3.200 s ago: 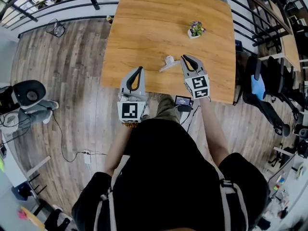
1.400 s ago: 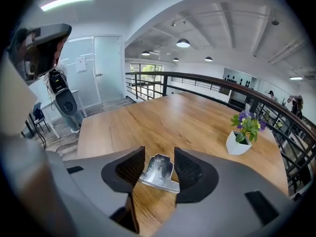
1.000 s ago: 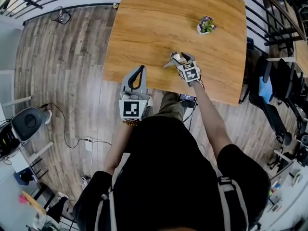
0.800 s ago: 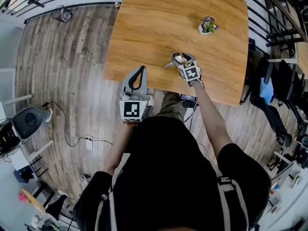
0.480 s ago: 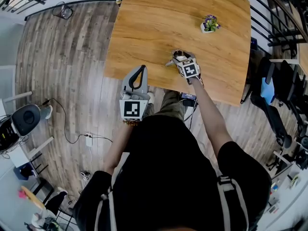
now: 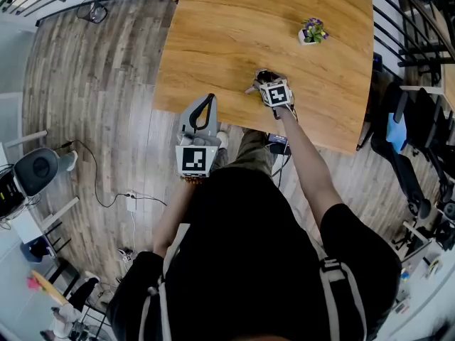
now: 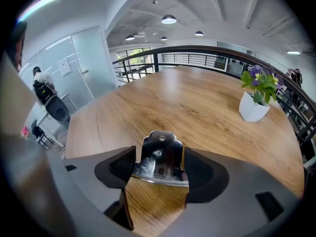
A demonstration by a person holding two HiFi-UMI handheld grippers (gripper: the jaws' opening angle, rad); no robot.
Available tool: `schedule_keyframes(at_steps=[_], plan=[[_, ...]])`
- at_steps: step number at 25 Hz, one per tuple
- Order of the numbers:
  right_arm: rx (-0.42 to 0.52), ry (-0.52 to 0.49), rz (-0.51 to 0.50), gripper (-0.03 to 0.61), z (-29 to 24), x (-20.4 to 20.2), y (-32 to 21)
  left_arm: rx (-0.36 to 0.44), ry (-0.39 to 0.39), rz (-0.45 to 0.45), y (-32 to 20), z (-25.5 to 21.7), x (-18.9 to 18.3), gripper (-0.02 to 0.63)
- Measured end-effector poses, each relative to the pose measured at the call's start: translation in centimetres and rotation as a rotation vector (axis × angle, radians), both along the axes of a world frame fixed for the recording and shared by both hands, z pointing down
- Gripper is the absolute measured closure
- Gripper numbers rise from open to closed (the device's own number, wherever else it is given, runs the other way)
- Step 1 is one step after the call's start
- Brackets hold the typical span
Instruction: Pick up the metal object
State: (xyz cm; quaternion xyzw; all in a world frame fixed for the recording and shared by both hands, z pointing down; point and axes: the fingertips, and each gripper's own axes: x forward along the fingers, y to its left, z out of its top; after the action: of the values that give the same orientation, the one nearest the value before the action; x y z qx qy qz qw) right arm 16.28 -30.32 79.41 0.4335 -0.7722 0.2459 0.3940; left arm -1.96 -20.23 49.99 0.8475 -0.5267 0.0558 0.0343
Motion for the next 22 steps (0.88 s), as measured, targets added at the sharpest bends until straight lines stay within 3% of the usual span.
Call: schedule_keyframes(at_steps=[22], plan=[[-0.102, 0.034, 0.093, 0.282, 1.8, 0.3, -0.7, -0.014, 0.008, -0.029, 0.0, 0.2, -0.7, 0.603]])
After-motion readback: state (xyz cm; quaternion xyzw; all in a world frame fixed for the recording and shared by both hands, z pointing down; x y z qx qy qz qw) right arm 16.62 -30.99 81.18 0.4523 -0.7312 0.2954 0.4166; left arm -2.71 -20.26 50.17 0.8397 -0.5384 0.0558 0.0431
